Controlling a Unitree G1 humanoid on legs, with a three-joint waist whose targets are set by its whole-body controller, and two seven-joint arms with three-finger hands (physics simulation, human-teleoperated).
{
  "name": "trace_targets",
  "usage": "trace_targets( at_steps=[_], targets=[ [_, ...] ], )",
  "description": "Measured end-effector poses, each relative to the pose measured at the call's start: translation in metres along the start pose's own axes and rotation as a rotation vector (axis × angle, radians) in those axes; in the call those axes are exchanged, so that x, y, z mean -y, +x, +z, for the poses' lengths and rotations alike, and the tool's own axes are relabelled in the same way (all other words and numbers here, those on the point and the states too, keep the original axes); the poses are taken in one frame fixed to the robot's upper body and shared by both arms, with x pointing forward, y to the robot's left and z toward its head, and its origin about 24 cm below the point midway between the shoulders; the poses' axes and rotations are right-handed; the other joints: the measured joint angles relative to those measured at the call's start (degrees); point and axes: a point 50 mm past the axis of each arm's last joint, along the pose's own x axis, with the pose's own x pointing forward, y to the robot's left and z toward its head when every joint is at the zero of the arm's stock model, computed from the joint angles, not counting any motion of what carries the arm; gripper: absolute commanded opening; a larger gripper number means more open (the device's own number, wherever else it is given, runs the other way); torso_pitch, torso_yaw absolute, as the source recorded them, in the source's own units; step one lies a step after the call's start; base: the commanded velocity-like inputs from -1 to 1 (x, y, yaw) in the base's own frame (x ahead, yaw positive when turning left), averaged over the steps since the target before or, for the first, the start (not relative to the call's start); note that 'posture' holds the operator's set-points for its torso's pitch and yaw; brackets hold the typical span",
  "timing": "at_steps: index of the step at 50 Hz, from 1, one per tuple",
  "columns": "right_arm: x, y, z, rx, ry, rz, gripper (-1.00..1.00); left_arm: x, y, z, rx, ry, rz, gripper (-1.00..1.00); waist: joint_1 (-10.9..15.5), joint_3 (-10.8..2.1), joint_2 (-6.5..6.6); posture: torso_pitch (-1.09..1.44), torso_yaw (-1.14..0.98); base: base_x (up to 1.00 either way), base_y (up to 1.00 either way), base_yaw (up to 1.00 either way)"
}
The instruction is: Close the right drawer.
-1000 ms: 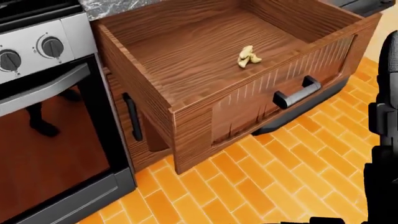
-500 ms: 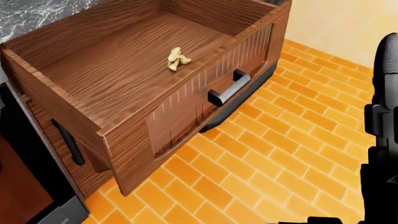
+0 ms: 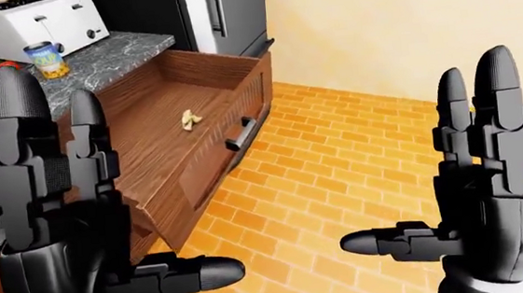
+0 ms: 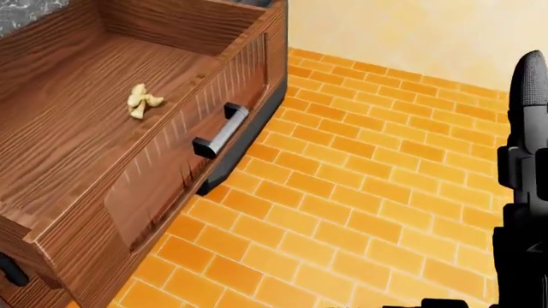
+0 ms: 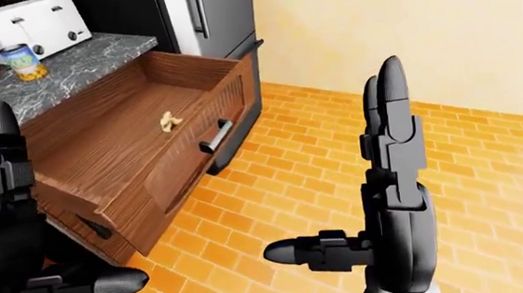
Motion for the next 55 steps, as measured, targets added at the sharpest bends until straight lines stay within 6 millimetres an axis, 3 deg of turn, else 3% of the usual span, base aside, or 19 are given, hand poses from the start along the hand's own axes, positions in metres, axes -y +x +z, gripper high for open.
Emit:
trace_targets(
  at_steps=[5, 7, 8, 11, 15, 20, 25, 28, 32, 35, 37, 41, 47, 50, 52, 55],
  targets=[
    [0.0002, 0.0015, 0.0050, 0.031, 0.004, -0.006, 1.00, -0.0005, 0.0000, 0.0025, 0.015, 0.002, 0.002, 1.00, 0.4, 0.26, -3.79, 0.00, 0.00, 0.05, 0.00, -0.45],
    [0.0001, 0.0018, 0.0057, 0.035, 0.004, -0.007, 1.00, -0.0008, 0.0000, 0.0028, 0.017, 0.003, 0.003, 1.00, 0.3, -0.12, -5.76, 0.00, 0.00, 0.05, 0.00, -0.37],
    [0.0011, 0.0018, 0.0055, 0.035, -0.003, -0.008, 1.00, 0.0001, 0.0002, 0.0028, 0.019, -0.005, 0.001, 1.00, -0.1, -0.58, -5.89, 0.00, 0.00, 0.05, 0.00, -0.16],
    [0.0044, 0.0009, 0.0013, 0.003, -0.017, -0.028, 1.00, 0.0027, -0.0002, -0.0003, 0.002, -0.019, -0.016, 1.00, -0.6, 0.10, -4.40, 0.00, 0.00, 0.00, 0.00, 0.00],
    [0.0032, 0.0032, 0.0027, -0.001, -0.003, -0.032, 1.00, 0.0009, -0.0002, 0.0019, 0.011, -0.007, -0.009, 1.00, -0.6, -0.70, -1.68, 0.00, 0.00, 0.00, 0.00, 0.00],
    [0.0023, 0.0037, 0.0025, -0.011, 0.007, -0.027, 1.00, -0.0001, -0.0002, 0.0017, 0.011, -0.004, -0.003, 1.00, -0.6, -1.32, -3.15, 0.00, 0.00, 0.00, 0.00, 0.00],
    [0.0010, 0.0035, 0.0026, -0.008, 0.006, -0.018, 1.00, -0.0001, 0.0000, 0.0012, 0.008, -0.005, -0.001, 1.00, -0.4, -1.74, -3.52, 0.00, 0.00, 0.00, 0.02, 0.00],
    [0.0007, 0.0031, 0.0005, -0.020, 0.001, -0.013, 1.00, 0.0004, -0.0002, -0.0002, -0.001, -0.009, -0.002, 1.00, -0.5, -0.70, -2.59, 0.00, 0.00, 0.00, 0.15, 0.00],
    [0.0017, 0.0033, -0.0001, -0.029, -0.003, -0.020, 1.00, 0.0015, -0.0003, 0.0015, 0.007, -0.013, -0.011, 1.00, -0.4, -0.63, -1.75, 0.00, 0.00, 0.00, 0.15, 0.00],
    [0.0011, 0.0047, 0.0038, -0.008, 0.002, -0.017, 1.00, 0.0008, 0.0000, 0.0037, 0.021, -0.009, -0.008, 1.00, -0.4, -0.50, 0.07, 0.00, 0.00, 0.00, 0.15, 0.00],
    [-0.0013, 0.0043, 0.0041, -0.006, 0.013, -0.008, 1.00, -0.0008, -0.0004, 0.0022, 0.013, 0.000, -0.001, 1.00, 0.1, 0.21, -0.99, 0.00, 0.00, 0.00, 0.15, 0.00],
    [-0.0013, 0.0033, 0.0012, -0.024, 0.006, -0.002, 1.00, -0.0009, -0.0006, -0.0002, -0.003, -0.002, 0.001, 1.00, -0.2, -0.21, -0.97, 0.00, 0.00, 0.00, 0.15, 0.00],
    [-0.0004, 0.0044, 0.0048, -0.002, 0.008, -0.007, 1.00, -0.0004, 0.0000, 0.0028, 0.016, -0.002, 0.000, 1.00, -0.2, 0.01, -3.87, 0.00, 0.00, 0.00, 0.15, 0.00],
    [-0.0002, 0.0039, 0.0037, -0.006, 0.007, -0.006, 1.00, -0.0003, 0.0001, 0.0028, 0.016, -0.002, 0.000, 1.00, -0.2, -0.31, -6.22, 0.00, 0.00, 0.00, 0.16, 0.00],
    [0.0014, 0.0029, 0.0001, -0.022, -0.004, -0.009, 1.00, 0.0015, -0.0001, 0.0003, 0.004, -0.015, -0.005, 1.00, -0.9, 0.00, -4.81, 0.00, 0.00, 0.00, 0.16, 0.00],
    [0.0015, 0.0018, -0.0036, -0.046, -0.005, -0.011, 1.00, 0.0017, -0.0003, -0.0015, -0.010, -0.013, -0.010, 1.00, -0.9, -0.50, -5.27, 0.00, 0.00, 0.00, 0.15, 0.00]
  ],
)
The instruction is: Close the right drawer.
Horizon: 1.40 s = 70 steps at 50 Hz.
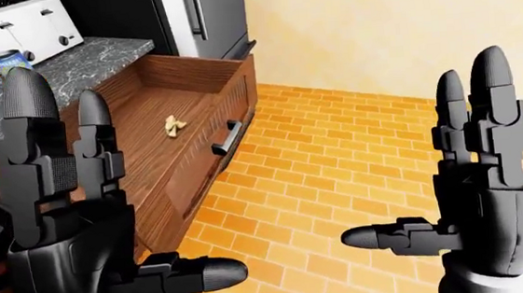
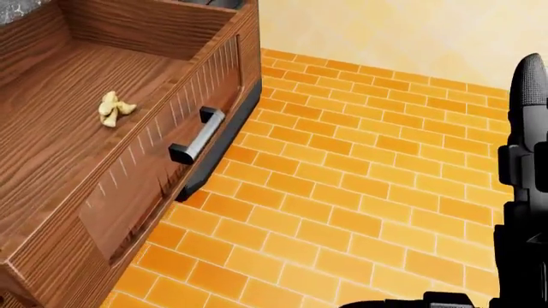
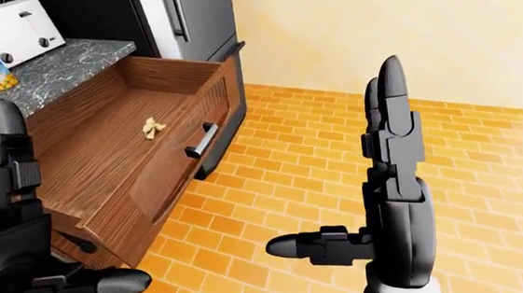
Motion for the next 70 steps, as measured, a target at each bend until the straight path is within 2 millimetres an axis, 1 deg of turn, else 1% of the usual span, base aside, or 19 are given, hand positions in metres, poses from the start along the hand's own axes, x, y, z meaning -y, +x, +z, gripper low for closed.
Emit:
trace_targets(
  at_steps=[2, 6, 8, 9, 14, 20, 22, 26, 30, 33, 37, 46, 48, 51, 53, 57, 59, 63, 70],
  targets=[
    [0.000, 0.001, 0.003, 0.016, 0.003, 0.000, 1.00, 0.000, 0.000, 0.002, 0.013, 0.003, 0.002, 1.00, 0.2, 0.10, 0.87, 0.00, 0.00, 0.00, 0.15, 0.00],
    [0.000, 0.001, 0.006, 0.037, 0.001, -0.002, 1.00, 0.000, 0.001, 0.006, 0.033, 0.000, -0.001, 1.00, 0.0, 0.86, 3.97, 0.00, 0.00, 0.00, 0.19, 0.00],
    [0.000, 0.001, 0.007, 0.037, 0.003, -0.001, 1.00, 0.000, 0.000, 0.005, 0.030, 0.000, 0.000, 1.00, 0.1, 0.33, 5.98, 0.00, 0.00, 0.00, 0.30, 0.00],
    [-0.001, 0.002, 0.006, 0.037, 0.012, 0.000, 1.00, -0.001, 0.000, 0.005, 0.028, 0.006, 0.002, 1.00, 0.5, 0.05, 5.98, 0.00, 0.00, 0.00, 0.30, 0.00],
    [-0.003, 0.001, 0.003, 0.011, 0.018, 0.014, 1.00, -0.002, 0.000, 0.001, 0.003, 0.010, 0.013, 1.00, 0.5, 0.56, 3.67, 0.00, 0.00, 0.00, 0.31, 0.00],
    [-0.002, 0.003, 0.010, 0.049, 0.019, 0.006, 1.00, -0.002, 0.000, 0.005, 0.028, 0.009, 0.010, 1.00, 0.3, 0.58, -0.50, 0.00, 0.00, 0.00, 0.30, 0.00],
    [-0.001, 0.004, 0.009, 0.045, 0.010, 0.005, 1.00, 0.000, 0.000, 0.003, 0.020, -0.003, 0.006, 1.00, -0.5, 0.71, 0.37, 0.00, 0.00, 0.00, 0.30, 0.00],
    [-0.002, 0.003, 0.004, 0.008, 0.006, 0.006, 1.00, 0.000, 0.000, 0.000, -0.001, 0.000, 0.000, 1.00, -0.2, -0.14, -0.12, 0.00, 0.00, 0.00, 0.31, 0.00],
    [-0.001, 0.003, 0.008, 0.031, 0.005, 0.003, 1.00, 0.000, 0.000, 0.006, 0.031, -0.001, -0.001, 1.00, -0.3, 0.79, 2.84, 0.00, 0.00, 0.00, 0.31, 0.00],
    [-0.001, 0.002, 0.008, 0.033, 0.005, 0.003, 1.00, 0.000, 0.000, 0.006, 0.036, 0.000, -0.001, 1.00, -0.2, 0.16, 6.67, 0.00, 0.00, 0.00, 0.30, 0.00],
    [-0.005, 0.000, 0.001, -0.002, 0.019, 0.024, 1.00, -0.003, -0.001, 0.000, -0.002, 0.013, 0.014, 1.00, 0.9, 0.40, 5.43, 0.00, 0.00, 0.00, 0.30, 0.00],
    [-0.003, 0.001, 0.006, 0.038, 0.015, 0.013, 1.00, -0.002, 0.000, 0.004, 0.022, 0.010, 0.010, 1.00, 0.3, 0.68, -0.85, 0.00, 0.00, 0.00, 0.30, 0.00],
    [-0.002, 0.001, 0.003, 0.026, 0.004, 0.011, 1.00, 0.000, 0.000, 0.002, 0.017, -0.002, 0.006, 1.00, -0.6, 0.80, -0.02, 0.00, 0.00, 0.00, 0.31, 0.00],
    [-0.002, -0.001, -0.001, -0.009, 0.001, 0.008, 1.00, 0.000, -0.001, -0.001, -0.004, -0.002, -0.002, 1.00, -0.4, 0.07, -0.42, 0.00, 0.00, 0.00, 0.30, 0.00],
    [-0.002, 0.000, 0.001, 0.004, 0.003, 0.008, 1.00, 0.000, -0.001, 0.002, 0.009, 0.001, 0.000, 1.00, -0.2, -0.02, 0.41, 0.00, 0.00, 0.00, 0.31, 0.00],
    [-0.001, 0.000, 0.005, 0.028, 0.003, 0.004, 1.00, 0.000, 0.000, 0.006, 0.035, -0.003, -0.003, 1.00, -0.5, 0.87, 3.84, 0.00, 0.00, 0.00, 0.31, 0.00],
    [-0.001, 0.001, 0.005, 0.031, 0.004, 0.005, 1.00, 0.000, 0.000, 0.006, 0.036, -0.001, -0.002, 1.00, -0.2, 0.18, 6.64, 0.00, 0.00, 0.00, 0.30, 0.00],
    [-0.006, 0.000, 0.000, -0.002, 0.019, 0.027, 1.00, -0.002, -0.001, 0.000, -0.003, 0.012, 0.011, 1.00, 0.9, 0.46, 5.39, 0.00, 0.00, 0.00, 0.30, 0.00],
    [-0.004, 0.001, 0.006, 0.031, 0.015, 0.017, 1.00, -0.002, 0.000, 0.004, 0.019, 0.009, 0.009, 1.00, 0.4, 0.83, 0.86, 0.00, 0.00, 0.00, 0.30, 0.00]
  ],
)
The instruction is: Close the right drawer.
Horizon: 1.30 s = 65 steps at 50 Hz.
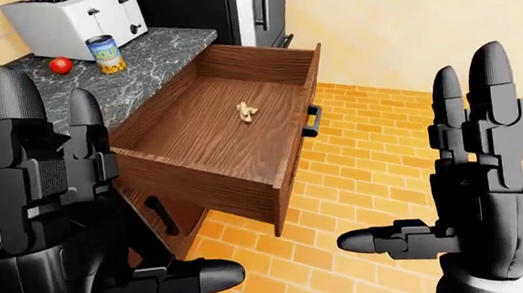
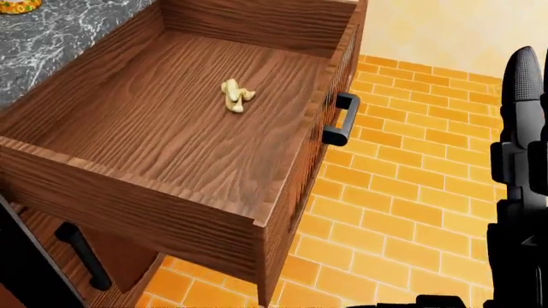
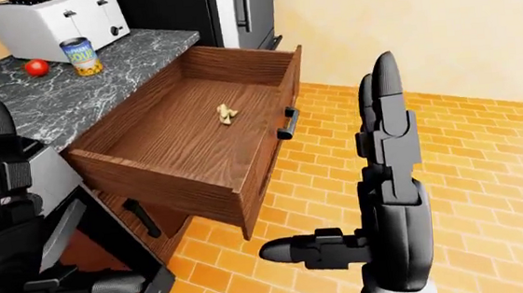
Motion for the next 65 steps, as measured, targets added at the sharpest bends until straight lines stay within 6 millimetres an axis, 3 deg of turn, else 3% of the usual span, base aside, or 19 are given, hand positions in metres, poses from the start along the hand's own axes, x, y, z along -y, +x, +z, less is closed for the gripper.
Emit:
trace_targets(
  at_steps=[3, 5, 8, 12, 15, 19, 29, 30, 33, 35, 39, 41, 46, 51, 56, 60, 65],
  targets=[
    [0.000, 0.000, 0.000, 0.004, -0.003, 0.000, 1.00, 0.000, 0.000, 0.000, 0.003, -0.003, -0.001, 1.00, -0.4, -0.22, -1.85, 0.00, 0.00, 0.00, 0.31, 0.00],
    [0.002, -0.001, -0.004, -0.019, -0.014, -0.002, 1.00, 0.002, -0.001, -0.003, -0.013, -0.014, -0.007, 1.00, -0.9, 0.08, -0.61, 0.00, 0.00, 0.00, 0.30, 0.00],
    [0.002, -0.003, -0.010, -0.050, -0.015, -0.004, 1.00, 0.002, -0.001, -0.004, -0.022, -0.011, -0.011, 1.00, -0.7, -0.81, -0.97, 0.00, 0.00, 0.00, 0.30, 0.00],
    [0.003, -0.003, -0.006, -0.016, -0.014, -0.007, 1.00, 0.002, 0.000, 0.002, 0.011, -0.011, -0.012, 1.00, -0.7, -0.07, 1.81, 0.00, 0.00, 0.00, 0.30, 0.00],
    [0.003, -0.004, -0.007, -0.012, -0.013, -0.009, 1.00, 0.002, 0.000, 0.003, 0.016, -0.009, -0.012, 1.00, -0.6, -0.54, 5.50, 0.00, 0.00, 0.00, 0.30, 0.00],
    [-0.002, -0.005, -0.012, -0.040, 0.003, 0.013, 1.00, -0.001, -0.001, -0.004, -0.023, 0.004, 0.004, 1.00, 0.5, -0.34, 4.35, 0.00, 0.00, 0.00, 0.31, 0.00],
    [0.001, -0.004, -0.008, -0.005, -0.005, 0.001, 1.00, 0.001, 0.000, 0.001, 0.004, -0.004, -0.002, 1.00, -0.3, -0.20, -1.82, 0.00, 0.00, 0.00, 0.31, 0.00],
    [0.002, -0.004, -0.010, -0.012, -0.012, -0.001, 1.00, 0.002, 0.000, -0.001, -0.002, -0.012, -0.004, 1.00, -0.8, 0.11, -0.87, 0.00, 0.00, 0.00, 0.30, 0.00],
    [0.002, -0.006, -0.015, -0.050, -0.014, -0.003, 1.00, 0.003, -0.001, -0.005, -0.029, -0.014, -0.012, 1.00, -0.8, -0.48, -1.07, 0.00, 0.00, 0.00, 0.30, 0.00],
    [0.002, -0.005, -0.012, -0.039, -0.012, -0.002, 1.00, 0.003, 0.000, -0.003, -0.017, -0.011, -0.010, 1.00, -0.6, -0.76, -0.49, 0.00, 0.00, 0.00, 0.30, 0.00],
    [0.003, -0.004, -0.008, -0.010, -0.014, -0.007, 1.00, 0.004, 0.000, 0.002, 0.011, -0.013, -0.014, 1.00, -0.8, 0.05, 2.75, 0.00, 0.00, 0.00, 0.31, 0.00],
    [0.002, -0.003, -0.008, -0.010, -0.013, -0.006, 1.00, 0.004, 0.000, 0.002, 0.012, -0.011, -0.014, 1.00, -0.6, -0.55, 5.44, 0.00, 0.00, 0.00, 0.30, 0.00],
    [-0.002, -0.004, -0.012, -0.046, 0.004, 0.011, 1.00, 0.001, -0.001, -0.004, -0.025, 0.002, -0.002, 1.00, 0.5, -0.37, 3.83, 0.00, 0.00, 0.00, 0.17, 0.00],
    [0.001, -0.001, -0.003, -0.007, 0.016, -0.008, 1.00, 0.001, -0.001, -0.001, -0.008, 0.002, -0.004, 1.00, 0.3, -0.90, 1.62, 0.00, 0.00, 0.00, 0.00, 0.00],
    [-0.001, 0.000, -0.001, 0.001, 0.015, -0.002, 1.00, 0.001, -0.001, -0.002, -0.012, 0.006, 0.000, 1.00, 1.2, -0.45, 0.10, 0.00, 0.00, 0.00, 0.00, 0.00],
    [0.000, 0.000, -0.003, -0.017, 0.008, -0.002, 1.00, 0.001, -0.001, -0.001, -0.006, 0.002, -0.003, 1.00, 1.9, -0.87, -2.58, 0.00, 0.00, 0.00, 0.00, 0.00],
    [0.002, -0.001, -0.008, -0.043, -0.003, -0.009, 1.00, 0.003, -0.001, -0.003, -0.022, -0.006, -0.010, 1.00, 1.1, -1.39, 0.07, 0.00, 0.00, 0.00, 0.00, 0.00]
  ],
)
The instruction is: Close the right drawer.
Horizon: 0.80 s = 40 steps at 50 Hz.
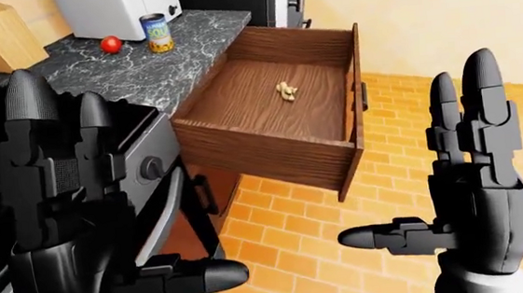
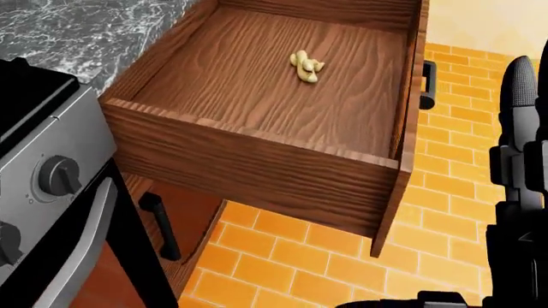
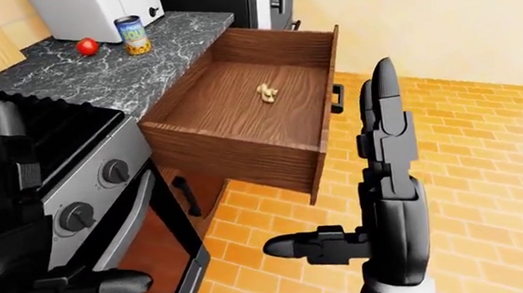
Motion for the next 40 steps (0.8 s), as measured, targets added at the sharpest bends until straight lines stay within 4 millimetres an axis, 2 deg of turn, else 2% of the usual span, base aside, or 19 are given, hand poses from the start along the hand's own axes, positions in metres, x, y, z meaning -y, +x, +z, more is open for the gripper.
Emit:
trace_targets(
  at_steps=[1, 3, 7, 10, 11, 12, 13, 15, 17, 21, 23, 25, 27, 29, 33, 36, 37, 40],
  targets=[
    [0.000, 0.000, 0.000, 0.001, 0.000, -0.002, 1.00, 0.000, 0.000, 0.001, 0.005, 0.000, -0.001, 1.00, -0.2, -0.14, 0.37, 0.00, 0.00, 0.12, 0.00, 0.00],
    [0.000, 0.000, -0.001, -0.005, -0.001, -0.001, 1.00, 0.001, 0.000, 0.001, 0.004, -0.003, -0.003, 1.00, -0.7, 0.79, 1.48, 0.00, 0.00, 0.12, 0.00, 0.00],
    [0.001, 0.000, 0.000, 0.001, -0.001, -0.007, 1.00, 0.001, 0.000, 0.003, 0.015, -0.003, -0.006, 1.00, -0.7, 0.94, 1.92, 0.00, 0.00, 0.13, 0.00, 0.00],
    [0.001, 0.001, 0.004, 0.029, 0.002, -0.008, 1.00, 0.000, 0.001, 0.005, 0.028, 0.000, -0.003, 1.00, -0.8, 1.02, 4.18, 0.00, 0.00, 0.12, 0.00, 0.00],
    [0.000, 0.001, 0.005, 0.033, 0.007, -0.007, 1.00, 0.000, 0.001, 0.005, 0.030, 0.005, -0.002, 1.00, -0.6, 1.10, 4.13, 0.00, 0.00, 0.24, 0.00, 0.00],
    [-0.001, 0.001, 0.003, 0.026, 0.011, -0.002, 1.00, -0.001, 0.001, 0.004, 0.023, 0.008, 0.001, 1.00, -0.2, 1.65, 3.50, 0.00, 0.00, 0.28, 0.00, 0.00],
    [-0.002, 0.000, 0.001, 0.014, 0.012, 0.006, 1.00, -0.001, 0.000, 0.001, 0.011, 0.008, 0.004, 1.00, -0.1, 2.05, 3.45, 0.00, 0.00, 0.28, 0.00, 0.00],
    [-0.003, -0.001, -0.002, -0.003, 0.008, 0.014, 1.00, -0.002, 0.000, -0.001, -0.006, 0.009, 0.008, 1.00, -0.1, 2.03, 3.59, 0.00, 0.00, 0.29, 0.00, 0.00],
    [-0.002, -0.001, -0.002, 0.000, 0.004, 0.010, 1.00, -0.001, 0.000, 0.001, 0.002, 0.008, 0.006, 1.00, -0.2, 1.83, 2.86, 0.00, 0.00, 0.28, 0.00, 0.00],
    [-0.001, 0.000, 0.002, 0.026, 0.006, 0.005, 1.00, -0.001, 0.001, 0.004, 0.025, 0.008, 0.003, 1.00, 0.2, 1.86, 0.31, 0.00, 0.00, 0.28, 0.00, 0.00],
    [-0.001, 0.000, 0.004, 0.034, 0.006, 0.005, 1.00, -0.001, 0.001, 0.005, 0.031, 0.008, 0.003, 1.00, 0.1, 1.35, -1.89, 0.00, 0.00, 0.28, 0.00, 0.00],
    [0.001, 0.000, -0.001, 0.015, -0.008, 0.004, 1.00, 0.001, 0.001, 0.002, 0.013, -0.007, -0.002, 1.00, -0.8, 1.49, -1.28, 0.00, 0.00, 0.29, 0.00, 0.00],
    [0.001, -0.002, -0.004, -0.008, -0.012, -0.001, 1.00, 0.002, 0.000, -0.001, -0.005, -0.006, -0.007, 1.00, -1.1, 1.48, -1.57, 0.00, 0.00, 0.28, 0.00, 0.00],
    [0.001, -0.001, -0.003, -0.005, -0.009, 0.000, 1.00, 0.001, 0.001, 0.000, -0.002, 0.000, -0.004, 1.00, -1.1, 1.49, -0.74, 0.00, 0.00, 0.28, 0.00, 0.00],
    [0.001, -0.001, 0.000, 0.014, -0.008, -0.001, 1.00, 0.001, 0.001, 0.004, 0.023, -0.002, -0.006, 1.00, -1.4, 2.09, 2.09, 0.00, 0.00, 0.28, 0.00, 0.00],
    [0.001, 0.000, 0.001, 0.021, -0.007, -0.003, 1.00, 0.001, 0.001, 0.005, 0.031, 0.000, -0.006, 1.00, -1.6, 1.46, 5.29, 0.00, 0.00, 0.28, 0.00, 0.00],
    [-0.001, -0.001, -0.001, 0.015, 0.002, 0.001, 1.00, 0.000, 0.001, 0.004, 0.024, 0.008, -0.003, 1.00, -1.0, 1.76, 4.56, 0.00, 0.00, 0.27, 0.00, 0.00],
    [-0.004, -0.002, -0.006, -0.016, 0.007, 0.021, 1.00, -0.002, 0.000, -0.002, -0.012, 0.013, 0.010, 1.00, -0.2, 1.71, 4.70, 0.00, 0.00, 0.28, 0.00, 0.00]
  ],
)
